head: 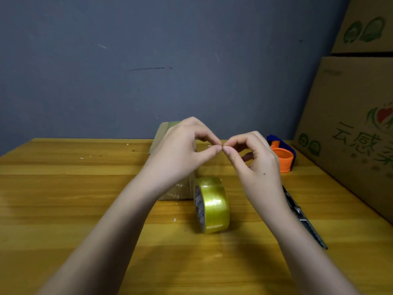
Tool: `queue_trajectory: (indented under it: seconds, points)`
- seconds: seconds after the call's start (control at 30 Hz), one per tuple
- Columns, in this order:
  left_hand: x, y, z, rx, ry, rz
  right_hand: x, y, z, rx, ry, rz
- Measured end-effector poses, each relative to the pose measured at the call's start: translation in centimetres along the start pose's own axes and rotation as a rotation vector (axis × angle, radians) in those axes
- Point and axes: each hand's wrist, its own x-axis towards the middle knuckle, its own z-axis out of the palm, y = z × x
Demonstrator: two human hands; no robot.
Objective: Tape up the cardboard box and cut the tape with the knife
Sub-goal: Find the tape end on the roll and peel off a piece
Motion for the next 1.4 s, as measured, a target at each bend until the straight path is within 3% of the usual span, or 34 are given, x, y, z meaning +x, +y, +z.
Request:
queue_trajectory:
  seconds: [0.53, 0.73, 1.03, 1.17, 1.27, 1.33, 1.4]
  points:
    - [0.1, -0.6, -0.2, 0.023, 0.002, -0.034, 0.0, 0.1, 0.0, -0.003, -0.055, 0.039]
    - [0.1, -0.8, -0.2, -0.01, -0.057, 0.004, 0.5, -0.1, -0.5, 0.183, -0.15, 0.159]
    - [-0.3, -0.4, -0.6, 0.052, -0.078, -0.002, 0.4, 0.4, -0.3, 0.061, -0.126, 0.058]
    - [-0.8, -0.5, -1.0, 0.05, -0.109, -0.056, 0.6, 0.5, -0.3, 0.057, -0.106, 0.056]
    - [-1.6, -0.5, -1.2, 0.127, 0.007, -0.08, 0.6, 0.6, -0.7, 0.073, -0.073, 0.086]
    - [-2.7, -0.7, -1.0, 0.004, 0.058, -0.13, 0.7, 0.6, -0.8, 0.046, -0.08, 0.079]
    - [-4.4, -1.4, -0.1, -0.114, -0.001, -0.249, 0.8, 0.5, -0.9, -0.001, -0.101, 0.048]
